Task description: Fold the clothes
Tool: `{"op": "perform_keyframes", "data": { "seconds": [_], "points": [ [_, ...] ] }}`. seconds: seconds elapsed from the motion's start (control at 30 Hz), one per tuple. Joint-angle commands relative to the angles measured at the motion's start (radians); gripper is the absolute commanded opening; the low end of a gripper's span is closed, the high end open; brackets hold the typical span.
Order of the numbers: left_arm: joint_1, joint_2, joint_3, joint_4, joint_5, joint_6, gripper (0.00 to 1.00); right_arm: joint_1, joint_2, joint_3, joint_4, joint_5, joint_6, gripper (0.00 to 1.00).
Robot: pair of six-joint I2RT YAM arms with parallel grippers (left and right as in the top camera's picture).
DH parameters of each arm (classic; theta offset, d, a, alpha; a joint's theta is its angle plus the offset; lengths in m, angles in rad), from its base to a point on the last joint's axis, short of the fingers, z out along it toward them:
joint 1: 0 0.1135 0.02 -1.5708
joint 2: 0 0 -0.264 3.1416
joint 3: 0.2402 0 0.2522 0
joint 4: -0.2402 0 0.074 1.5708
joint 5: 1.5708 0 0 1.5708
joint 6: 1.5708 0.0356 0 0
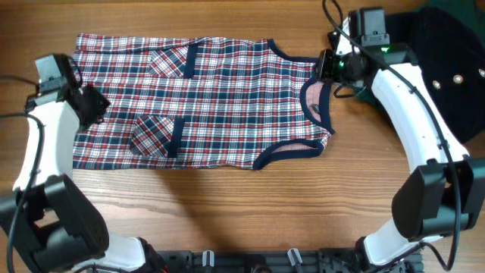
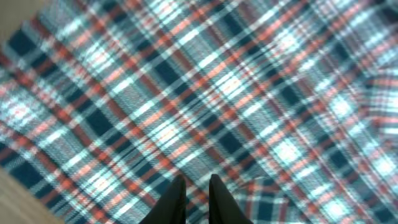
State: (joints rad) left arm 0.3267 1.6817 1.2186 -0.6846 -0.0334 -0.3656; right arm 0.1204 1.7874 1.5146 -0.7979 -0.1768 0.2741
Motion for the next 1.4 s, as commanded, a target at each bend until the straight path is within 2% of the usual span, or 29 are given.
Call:
{"op": "perform_keyframes", "data": {
  "seconds": [0.0, 0.07, 0.1, 0.17, 0.3, 0.37, 0.47, 0.53, 0.7, 0.97, 1.1, 1.37],
  "points": [
    [-0.076, -0.010, 0.013, 0.103, 0.048, 0.022, 0.25, 0.006, -0.011, 0.011, 0.061, -0.068, -0.039, 0.68],
    [-0.146, -0.010, 0.013, 0.207, 0.049, 0.041, 0.31, 0.035, -0.011, 0.011, 0.080, -0.068, -0.040, 0.83],
    [-0.178, -0.010, 0.022, 0.222, 0.047, 0.062, 0.31, 0.050, -0.011, 0.011, 0.075, -0.067, -0.055, 0.89],
    [-0.223, -0.010, 0.080, 0.146, 0.018, 0.074, 0.31, 0.071, -0.011, 0.061, 0.007, -0.056, -0.064, 1.00],
    [-0.226, 0.013, 0.282, -0.049, 0.018, 0.077, 0.29, 0.071, -0.011, 0.264, -0.158, -0.045, -0.094, 1.00],
    [-0.227, 0.042, 0.383, -0.126, 0.022, 0.109, 0.29, 0.071, -0.009, 0.328, -0.188, -0.036, -0.116, 0.99],
    [-0.232, 0.145, 0.576, -0.279, 0.021, 0.152, 0.30, 0.071, -0.007, 0.359, -0.194, -0.034, -0.126, 1.00],
    [-0.232, 0.305, 0.753, -0.346, 0.034, 0.158, 0.30, 0.076, 0.055, 0.359, -0.204, -0.034, -0.168, 1.00],
    [-0.233, 0.450, 0.795, -0.206, 0.049, 0.161, 0.29, 0.103, 0.138, 0.358, -0.191, -0.033, -0.197, 1.00],
    [-0.230, 0.614, 0.795, 0.013, -0.070, 0.176, 0.26, 0.138, 0.150, 0.357, -0.193, -0.026, -0.193, 1.00],
    [-0.219, 0.721, 0.795, 0.064, -0.069, 0.175, 0.24, 0.138, 0.150, 0.357, -0.286, 0.030, -0.193, 1.00],
    [-0.208, 0.791, 0.795, 0.168, -0.069, 0.175, 0.24, 0.138, 0.150, 0.357, -0.306, 0.050, -0.166, 1.00]
  ]
}}
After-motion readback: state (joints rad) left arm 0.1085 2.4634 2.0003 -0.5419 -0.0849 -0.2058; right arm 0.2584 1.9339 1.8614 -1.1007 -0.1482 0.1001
